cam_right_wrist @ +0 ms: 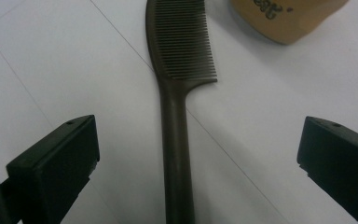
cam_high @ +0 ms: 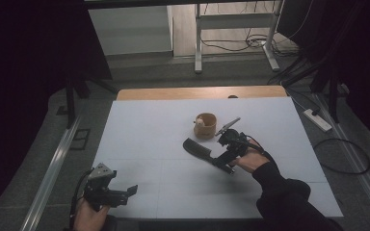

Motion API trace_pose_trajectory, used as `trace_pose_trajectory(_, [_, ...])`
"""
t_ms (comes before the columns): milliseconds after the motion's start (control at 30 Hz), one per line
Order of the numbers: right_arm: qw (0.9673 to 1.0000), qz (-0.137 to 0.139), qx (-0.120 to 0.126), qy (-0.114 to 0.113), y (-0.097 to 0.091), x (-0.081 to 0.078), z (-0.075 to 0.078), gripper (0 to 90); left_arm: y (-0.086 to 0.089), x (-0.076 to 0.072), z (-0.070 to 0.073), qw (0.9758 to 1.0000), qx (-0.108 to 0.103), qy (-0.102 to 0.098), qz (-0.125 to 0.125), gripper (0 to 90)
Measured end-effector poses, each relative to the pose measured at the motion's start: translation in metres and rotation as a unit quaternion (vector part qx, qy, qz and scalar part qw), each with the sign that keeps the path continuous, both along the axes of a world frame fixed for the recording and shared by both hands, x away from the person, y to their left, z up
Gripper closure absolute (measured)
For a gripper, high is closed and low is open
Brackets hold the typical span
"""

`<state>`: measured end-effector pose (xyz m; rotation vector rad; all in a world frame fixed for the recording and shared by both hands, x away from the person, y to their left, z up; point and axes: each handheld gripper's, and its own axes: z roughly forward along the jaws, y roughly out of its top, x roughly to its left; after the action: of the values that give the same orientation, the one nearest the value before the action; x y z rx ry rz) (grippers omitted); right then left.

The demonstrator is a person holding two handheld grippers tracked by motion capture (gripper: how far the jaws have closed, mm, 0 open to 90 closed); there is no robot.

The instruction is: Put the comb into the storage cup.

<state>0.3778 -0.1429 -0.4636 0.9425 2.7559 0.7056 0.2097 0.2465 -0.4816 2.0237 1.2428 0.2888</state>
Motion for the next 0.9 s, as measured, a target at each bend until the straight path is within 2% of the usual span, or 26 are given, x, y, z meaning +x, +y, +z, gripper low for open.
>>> trace_pose_trajectory(333, [0.9999,0.012,-0.011,0.000,0.017,0.002,-0.004,0.0,0.000,0.000,0.000,1.0000,-0.002,0.001,0.000,2.0])
trace_pose_trajectory(500, [0.9997,0.015,-0.020,-0.001,0.017,0.003,-0.009,0.0,0.001,0.000,0.000,1.0000,-0.003,0.001,0.001,2.0])
trace_pose_trajectory(667, [0.9993,0.017,-0.030,0.009,0.015,0.004,-0.022,0.0,0.000,0.000,0.000,1.0000,-0.003,0.001,0.000,2.0])
trace_pose_trajectory(900, [0.9989,0.024,-0.038,0.013,0.015,0.004,-0.033,0.0,0.001,0.000,0.000,1.0000,-0.004,0.001,0.000,2.0])
